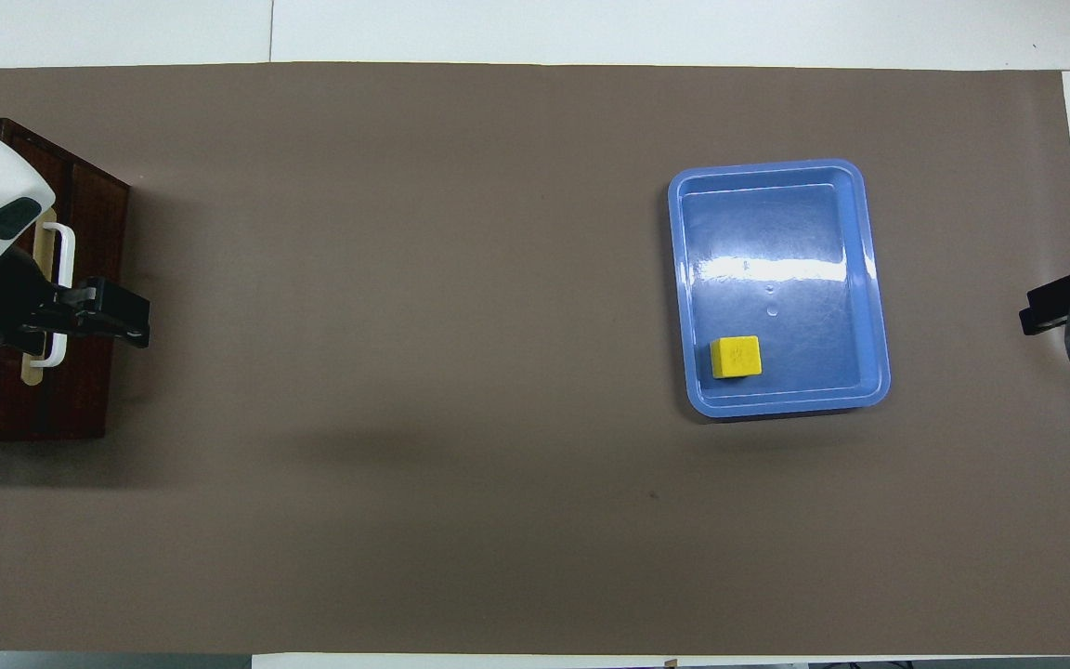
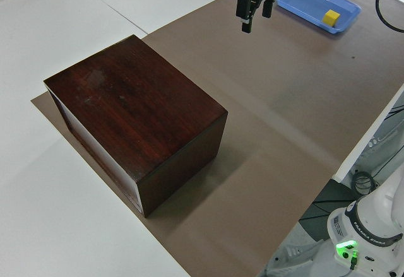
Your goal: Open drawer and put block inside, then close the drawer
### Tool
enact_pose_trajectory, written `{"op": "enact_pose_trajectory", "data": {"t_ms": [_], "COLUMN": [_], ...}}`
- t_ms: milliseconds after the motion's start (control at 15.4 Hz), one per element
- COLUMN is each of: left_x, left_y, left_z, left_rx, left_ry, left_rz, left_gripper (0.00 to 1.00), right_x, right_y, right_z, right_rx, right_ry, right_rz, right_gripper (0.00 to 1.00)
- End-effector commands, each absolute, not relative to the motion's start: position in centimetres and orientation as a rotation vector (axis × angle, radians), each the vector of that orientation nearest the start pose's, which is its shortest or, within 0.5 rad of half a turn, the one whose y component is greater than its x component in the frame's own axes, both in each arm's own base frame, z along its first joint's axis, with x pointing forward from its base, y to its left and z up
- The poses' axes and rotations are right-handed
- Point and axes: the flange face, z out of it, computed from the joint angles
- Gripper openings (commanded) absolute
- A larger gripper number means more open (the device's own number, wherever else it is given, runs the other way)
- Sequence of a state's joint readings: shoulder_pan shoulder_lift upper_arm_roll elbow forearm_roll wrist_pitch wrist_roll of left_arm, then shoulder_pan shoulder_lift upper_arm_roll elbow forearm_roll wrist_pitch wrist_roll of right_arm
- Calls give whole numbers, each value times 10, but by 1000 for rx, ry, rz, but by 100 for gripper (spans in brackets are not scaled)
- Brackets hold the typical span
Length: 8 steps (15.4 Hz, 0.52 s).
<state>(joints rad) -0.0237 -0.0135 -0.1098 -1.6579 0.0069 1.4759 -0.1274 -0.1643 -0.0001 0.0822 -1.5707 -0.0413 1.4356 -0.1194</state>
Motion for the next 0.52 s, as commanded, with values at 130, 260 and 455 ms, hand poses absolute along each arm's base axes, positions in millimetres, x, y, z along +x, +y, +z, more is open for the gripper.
{"op": "enact_pose_trajectory", "data": {"t_ms": [130,260,455], "left_x": [530,530,533], "left_y": [-68,-68,-67], "left_z": [591,590,589], "left_rx": [-3118,-3117,-3120], "left_ry": [16,16,19], "left_rz": [202,204,144], "left_gripper": [100,100,100], "right_x": [536,538,538], "right_y": [-53,-54,-56], "right_z": [618,618,618], "right_rx": [-3179,-3184,-3186], "right_ry": [-28,-21,-31], "right_rz": [201,182,175], "right_gripper": [100,100,100]}}
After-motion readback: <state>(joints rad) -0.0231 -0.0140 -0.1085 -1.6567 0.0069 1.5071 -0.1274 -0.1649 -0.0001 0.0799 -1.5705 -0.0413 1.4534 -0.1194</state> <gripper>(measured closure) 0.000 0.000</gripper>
